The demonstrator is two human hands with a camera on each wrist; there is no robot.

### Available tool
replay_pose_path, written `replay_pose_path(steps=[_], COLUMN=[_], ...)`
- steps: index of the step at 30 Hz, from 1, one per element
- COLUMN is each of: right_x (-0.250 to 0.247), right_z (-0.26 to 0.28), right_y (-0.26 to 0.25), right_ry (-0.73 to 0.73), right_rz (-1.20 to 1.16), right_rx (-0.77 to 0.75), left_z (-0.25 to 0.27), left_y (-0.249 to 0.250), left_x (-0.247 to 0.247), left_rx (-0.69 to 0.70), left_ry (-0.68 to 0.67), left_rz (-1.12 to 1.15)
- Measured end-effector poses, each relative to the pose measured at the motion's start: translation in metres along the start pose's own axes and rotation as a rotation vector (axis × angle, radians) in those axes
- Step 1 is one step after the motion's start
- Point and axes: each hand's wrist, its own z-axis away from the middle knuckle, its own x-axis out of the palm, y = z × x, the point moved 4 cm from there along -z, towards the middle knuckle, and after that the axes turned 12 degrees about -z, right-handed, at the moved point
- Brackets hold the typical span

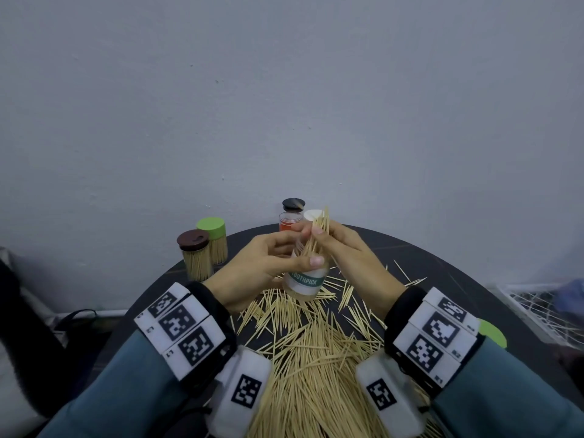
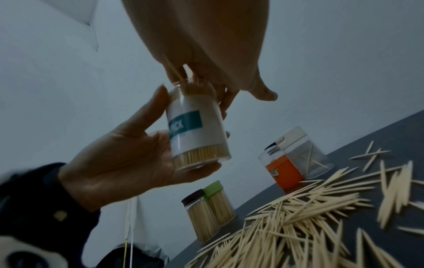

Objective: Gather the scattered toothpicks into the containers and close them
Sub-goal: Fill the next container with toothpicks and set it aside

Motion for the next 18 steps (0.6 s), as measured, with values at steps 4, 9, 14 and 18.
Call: replay_pose_path(steps=[4,9,14,18], right_x=[-0.0061,-0.0082,-0.0057,-0.0056], right_z=[-0.0003,-0.0009,0.0022,0.0041], right_y=[-0.0049,-0.0053,-0.0027,-0.0034], right_ry=[0.03,0.063,0.006,0.003], right_rz=[-0.005,-0.053,-0.077,-0.031], right_rx=[-0.023,-0.07,-0.135,-0.15], left_z=[-0.0012,-0.0017,-0.0006,-0.0001], left_y=[-0.0021,-0.0035,-0.0032,-0.0024], left_x=[-0.0004,0.0008,0.0013,0.0021], left_rx=[0.012,0.017,0.005,-0.003], left_ry=[-0.01,-0.025,-0.03,-0.045], left_rz=[-0.027,-0.034,-0.009,-0.011])
